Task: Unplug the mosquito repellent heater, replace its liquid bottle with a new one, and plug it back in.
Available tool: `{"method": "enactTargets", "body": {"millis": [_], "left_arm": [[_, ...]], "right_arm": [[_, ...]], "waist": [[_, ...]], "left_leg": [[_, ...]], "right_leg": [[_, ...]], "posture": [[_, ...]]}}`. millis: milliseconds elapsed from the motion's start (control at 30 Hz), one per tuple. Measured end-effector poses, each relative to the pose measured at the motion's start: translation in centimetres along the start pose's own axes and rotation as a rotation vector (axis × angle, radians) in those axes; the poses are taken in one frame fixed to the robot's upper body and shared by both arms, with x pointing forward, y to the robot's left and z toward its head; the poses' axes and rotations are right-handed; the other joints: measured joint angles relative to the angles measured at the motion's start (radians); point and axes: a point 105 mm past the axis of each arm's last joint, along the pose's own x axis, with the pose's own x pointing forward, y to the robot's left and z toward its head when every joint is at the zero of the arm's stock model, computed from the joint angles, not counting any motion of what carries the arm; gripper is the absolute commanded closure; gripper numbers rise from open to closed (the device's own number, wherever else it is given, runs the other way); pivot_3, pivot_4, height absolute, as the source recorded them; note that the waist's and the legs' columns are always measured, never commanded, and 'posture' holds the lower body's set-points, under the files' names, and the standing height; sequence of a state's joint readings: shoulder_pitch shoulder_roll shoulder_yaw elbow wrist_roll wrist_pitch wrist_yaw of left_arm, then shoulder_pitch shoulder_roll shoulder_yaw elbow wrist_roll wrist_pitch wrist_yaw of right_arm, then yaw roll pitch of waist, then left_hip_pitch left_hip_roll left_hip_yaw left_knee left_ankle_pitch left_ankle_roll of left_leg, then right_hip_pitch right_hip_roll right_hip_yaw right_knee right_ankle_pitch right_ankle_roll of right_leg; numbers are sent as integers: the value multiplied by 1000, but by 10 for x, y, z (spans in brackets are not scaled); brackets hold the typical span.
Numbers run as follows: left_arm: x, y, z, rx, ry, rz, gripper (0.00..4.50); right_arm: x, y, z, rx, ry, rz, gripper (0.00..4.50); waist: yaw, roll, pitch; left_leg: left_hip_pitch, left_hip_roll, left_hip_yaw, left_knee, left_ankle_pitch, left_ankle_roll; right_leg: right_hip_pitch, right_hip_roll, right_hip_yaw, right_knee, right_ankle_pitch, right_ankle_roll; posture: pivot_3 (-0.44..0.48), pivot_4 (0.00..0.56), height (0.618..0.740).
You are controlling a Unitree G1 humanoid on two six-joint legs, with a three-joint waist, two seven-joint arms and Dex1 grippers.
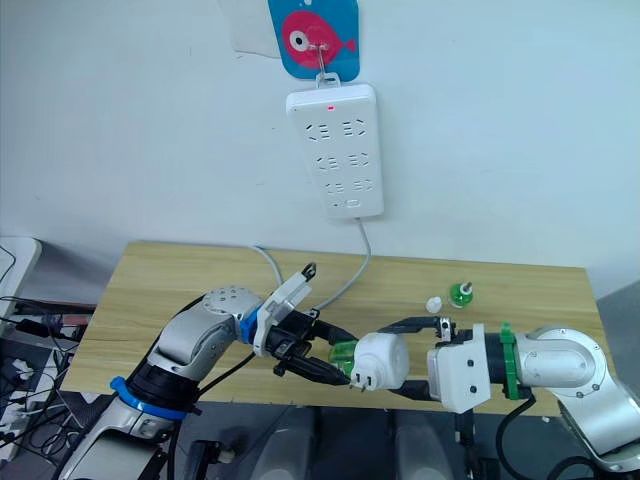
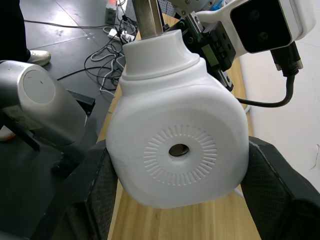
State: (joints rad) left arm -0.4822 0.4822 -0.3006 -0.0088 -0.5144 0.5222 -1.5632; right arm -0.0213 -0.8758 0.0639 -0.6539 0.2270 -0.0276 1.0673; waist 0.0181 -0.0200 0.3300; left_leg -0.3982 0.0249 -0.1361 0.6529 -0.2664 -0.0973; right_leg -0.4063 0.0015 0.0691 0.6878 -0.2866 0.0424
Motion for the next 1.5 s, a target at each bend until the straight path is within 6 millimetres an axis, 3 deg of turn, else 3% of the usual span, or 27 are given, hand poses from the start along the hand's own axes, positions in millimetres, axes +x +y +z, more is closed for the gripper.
{"method": "enactTargets", "body": {"millis": [167, 400, 567, 667, 833, 1033, 1200, 1500], "left_arm": [[0, 0, 0, 11, 3, 0, 2244], [-4, 7, 3, 85, 24, 8, 42], [-7, 14, 6, 231, 71, 69, 0], [-11, 25, 11, 397, 92, 165, 0], [-4, 34, 24, 730, 136, 281, 0], [-3, 33, 19, 917, 172, 309, 0], [-5, 42, 9, 927, 225, 308, 0], [12, 50, 10, 920, 251, 313, 0]], "right_arm": [[0, 0, 0, -5, 0, -1, 1469], [-9, 8, -9, 62, 45, -11, 1469], [-21, 18, -24, 215, 130, -21, 1469], [-30, 22, -37, 483, 188, -96, 1469], [-42, 11, -54, 1037, 223, -322, 1469], [-43, 1, -51, 1430, 181, -386, 1469], [-38, -7, -39, 1590, 111, -398, 1469], [-36, -10, -54, 1654, 135, -542, 1469]], "waist": [[-1, 0, 0], [1, 0, 0], [3, 0, 0], [5, 0, 0], [4, 0, 0], [5, 0, 0], [5, 0, 0], [3, 0, -1]], "left_leg": [[0, 0, 0, 0, 0, 0], [-1, 0, 0, 1, 0, 0], [0, 0, 0, 2, -1, 1], [-1, 0, 0, 3, -1, 2], [-2, 0, 0, 5, -2, 3], [-3, -1, 1, 6, -3, 6], [-3, -1, 0, 7, -3, 6], [-3, -1, 0, 7, -3, 6]], "right_leg": [[0, 0, 0, 0, 0, 0], [0, 0, 0, 0, 0, 0], [0, 0, 0, 1, 0, 0], [0, 0, 1, 1, 0, 0], [0, -1, 1, 1, 1, -1], [0, -1, 1, 1, 1, -1], [0, -1, 0, 1, 1, -1], [0, -1, 0, 1, 1, -1]], "posture": [[117, 319, 740], [121, 316, 740], [120, 314, 740], [120, 314, 740], [127, 312, 740], [125, 306, 740], [121, 294, 740], [111, 282, 740]]}}
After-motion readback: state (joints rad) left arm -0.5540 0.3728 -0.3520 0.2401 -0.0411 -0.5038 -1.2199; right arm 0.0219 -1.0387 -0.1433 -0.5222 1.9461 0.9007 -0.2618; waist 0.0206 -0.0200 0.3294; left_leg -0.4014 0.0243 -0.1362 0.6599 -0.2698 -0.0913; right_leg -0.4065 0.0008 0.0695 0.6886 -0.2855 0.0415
